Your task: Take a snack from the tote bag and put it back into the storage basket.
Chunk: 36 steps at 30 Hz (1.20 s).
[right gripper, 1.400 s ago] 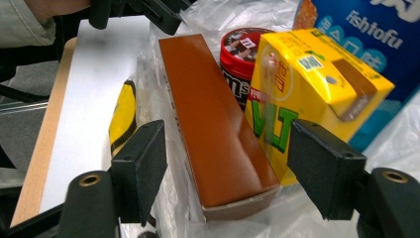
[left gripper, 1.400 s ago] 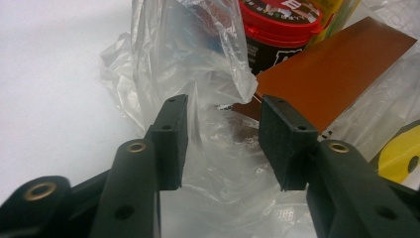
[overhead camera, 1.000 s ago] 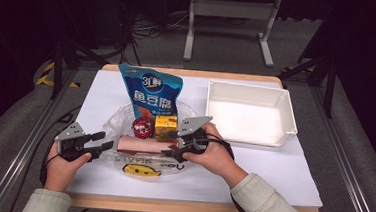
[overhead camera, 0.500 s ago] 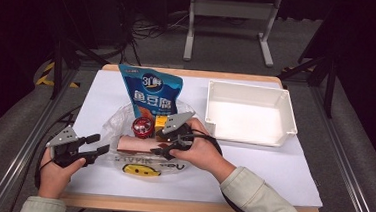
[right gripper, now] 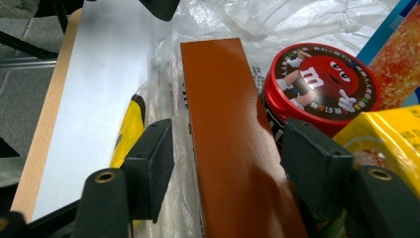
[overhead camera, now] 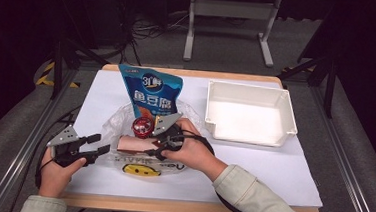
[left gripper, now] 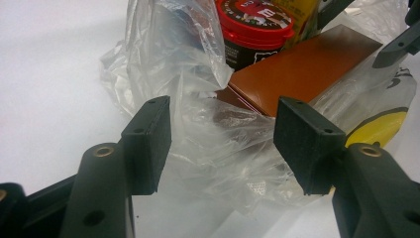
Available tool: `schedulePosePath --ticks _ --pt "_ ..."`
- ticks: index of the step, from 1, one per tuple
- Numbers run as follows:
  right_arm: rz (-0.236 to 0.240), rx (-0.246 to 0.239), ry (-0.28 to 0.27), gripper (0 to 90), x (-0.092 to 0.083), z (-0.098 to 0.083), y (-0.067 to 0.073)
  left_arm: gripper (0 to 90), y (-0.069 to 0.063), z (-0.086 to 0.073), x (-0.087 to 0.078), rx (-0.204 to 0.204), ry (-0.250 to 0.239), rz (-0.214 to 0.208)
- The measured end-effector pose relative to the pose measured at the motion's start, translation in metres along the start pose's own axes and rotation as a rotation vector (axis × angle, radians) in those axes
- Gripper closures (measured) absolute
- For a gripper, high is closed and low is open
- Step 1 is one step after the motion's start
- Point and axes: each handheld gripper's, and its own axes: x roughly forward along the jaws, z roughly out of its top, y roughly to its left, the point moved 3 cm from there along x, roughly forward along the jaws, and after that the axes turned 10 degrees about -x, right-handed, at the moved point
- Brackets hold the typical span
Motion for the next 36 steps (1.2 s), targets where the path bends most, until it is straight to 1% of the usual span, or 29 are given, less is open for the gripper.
schedulePosePath --ticks 3,9,13,16,18,19,20,23,29,33,36 --pt "-0.007 -0.014 0.015 37.0 0.002 0.001 0.000 40.2 0.000 0.000 0.001 0.000 -0.002 -0.001" --pt "-0.003 -0.014 0.025 36.1 0.002 0.001 0.000 40.2 0.001 0.000 0.001 0.000 0.002 0.000" --pt "-0.009 -0.020 0.046 36.3 0.002 0.002 0.001 40.2 0.000 0.000 0.002 -0.003 0.003 -0.003" --pt "-0.008 -0.016 0.073 36.5 0.003 0.003 0.001 40.3 0.000 0.001 0.001 -0.004 0.000 -0.005" --pt "0.005 -0.018 0.101 36.7 0.005 0.003 0.001 40.3 0.000 0.001 0.001 -0.005 0.002 -0.006" --pt "0.009 -0.011 0.110 36.9 0.006 0.003 0.002 40.3 0.000 0.001 0.001 -0.005 0.003 -0.007" --pt "0.014 -0.017 0.126 37.4 0.007 0.003 0.002 40.4 0.000 0.001 0.001 -0.005 0.003 -0.007" --pt "0.017 -0.014 0.139 37.5 0.007 0.004 0.001 40.3 0.001 0.000 0.001 -0.005 0.005 -0.007" --pt "0.011 -0.031 0.168 36.7 0.009 0.007 0.002 40.3 0.001 0.001 0.001 -0.001 0.006 -0.008" --pt "0.000 -0.035 0.173 35.8 0.011 0.008 0.002 40.3 0.001 0.000 0.001 -0.002 0.008 -0.009" --pt "-0.009 -0.050 0.179 33.8 0.013 0.008 0.002 40.2 0.001 0.000 0.001 -0.005 0.006 -0.010"
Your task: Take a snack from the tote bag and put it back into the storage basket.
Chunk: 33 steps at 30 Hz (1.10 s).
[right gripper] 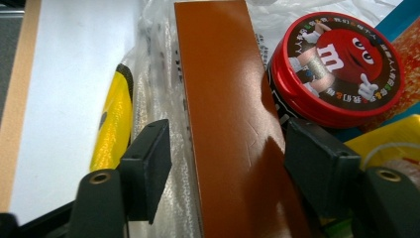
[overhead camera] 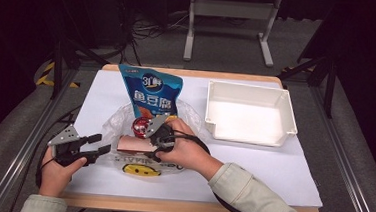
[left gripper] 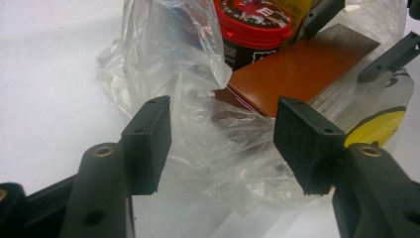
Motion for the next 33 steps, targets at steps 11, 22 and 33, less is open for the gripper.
schedulePosePath --ticks 11,22,33 --pt "0.008 0.000 0.041 34.5 0.009 -0.003 -0.003 40.2 0.000 0.000 0.001 -0.002 0.003 -0.002" --pt "0.019 -0.010 0.082 39.1 0.013 -0.005 -0.005 40.1 0.000 0.000 0.001 -0.004 0.002 -0.002" --pt "0.025 -0.031 0.066 42.8 0.008 -0.003 -0.003 40.0 0.000 0.000 0.000 -0.004 -0.005 -0.004"
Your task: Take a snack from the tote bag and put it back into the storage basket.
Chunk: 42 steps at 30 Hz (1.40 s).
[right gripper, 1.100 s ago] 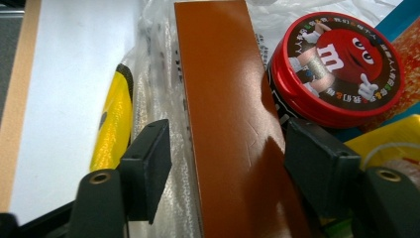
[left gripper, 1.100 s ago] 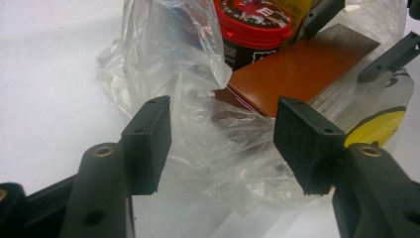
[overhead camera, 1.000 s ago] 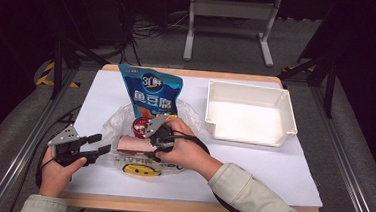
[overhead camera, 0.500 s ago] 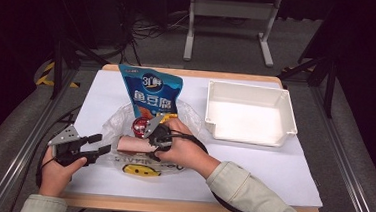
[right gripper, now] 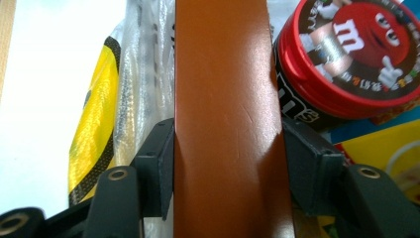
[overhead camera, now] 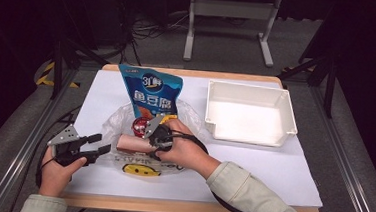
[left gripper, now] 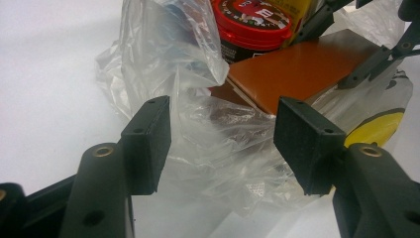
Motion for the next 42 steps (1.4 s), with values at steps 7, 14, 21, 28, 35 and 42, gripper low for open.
schedulePosePath --ticks 7,14,21,28,35,42 --pt "-0.023 -0.014 -0.039 42.9 -0.013 0.007 -0.001 40.1 0.000 0.000 0.001 -0.002 0.004 0.004" --pt "-0.030 -0.008 -0.079 42.9 -0.025 0.011 -0.002 40.2 0.000 0.001 0.001 0.004 -0.002 0.005" --pt "-0.032 -0.006 -0.115 42.8 -0.039 0.016 -0.004 40.5 0.001 0.002 0.002 0.002 -0.008 0.006" --pt "-0.038 0.009 -0.177 42.8 -0.057 0.021 -0.007 40.0 0.000 0.004 0.005 0.002 -0.003 -0.001" --pt "-0.054 0.003 -0.203 42.8 -0.075 0.025 -0.007 38.7 0.001 0.006 0.008 0.005 -0.005 -0.006" --pt "-0.056 -0.004 -0.220 42.8 -0.091 0.026 -0.009 37.9 0.002 0.007 0.010 0.007 -0.007 -0.010"
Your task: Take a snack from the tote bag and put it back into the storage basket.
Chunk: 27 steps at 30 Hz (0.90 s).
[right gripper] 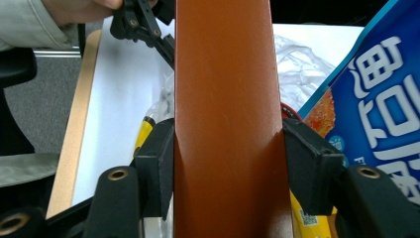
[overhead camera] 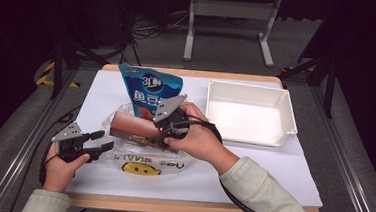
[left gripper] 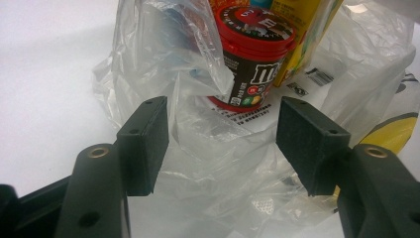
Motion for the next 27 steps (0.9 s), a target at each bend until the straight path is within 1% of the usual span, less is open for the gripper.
schedulePosePath --ticks 2,4,5,6,9,12,16,20,22,24,27 --pt "-0.004 0.004 -0.005 42.8 -0.004 0.001 0.000 37.8 0.000 0.000 0.000 -0.003 -0.002 -0.001" --pt "-0.003 0.004 -0.009 42.9 -0.009 0.002 -0.002 37.3 0.001 0.000 0.000 0.006 -0.001 0.000" --pt "-0.004 0.003 -0.011 42.9 -0.010 0.002 -0.002 36.9 0.000 -0.001 0.000 0.008 0.005 0.004" --pt "-0.005 0.004 -0.012 42.9 -0.012 0.002 -0.002 36.5 0.000 -0.001 0.000 0.024 0.008 0.019" --pt "-0.008 0.003 -0.016 42.8 -0.017 0.003 -0.003 34.4 0.001 -0.003 -0.001 0.026 0.018 0.026" --pt "-0.012 0.004 -0.017 42.8 -0.022 0.003 -0.005 33.2 0.001 -0.003 -0.002 0.019 0.011 0.020" --pt "-0.017 -0.004 -0.020 42.8 -0.029 0.002 -0.006 31.3 0.001 -0.003 -0.001 0.024 0.015 0.011" --pt "-0.007 -0.002 -0.027 42.8 -0.035 0.000 -0.005 28.8 0.001 -0.003 -0.001 0.024 0.019 0.013" --pt "-0.006 -0.004 -0.033 42.8 -0.041 -0.003 -0.006 27.3 0.001 -0.003 -0.001 0.024 0.012 0.011" --pt "-0.004 -0.005 -0.034 42.8 -0.044 -0.004 -0.007 27.0 0.001 -0.002 -0.001 0.022 0.009 0.013" --pt "-0.010 0.003 -0.040 42.8 -0.052 -0.008 -0.008 25.1 0.001 -0.002 0.000 0.021 0.010 0.010"
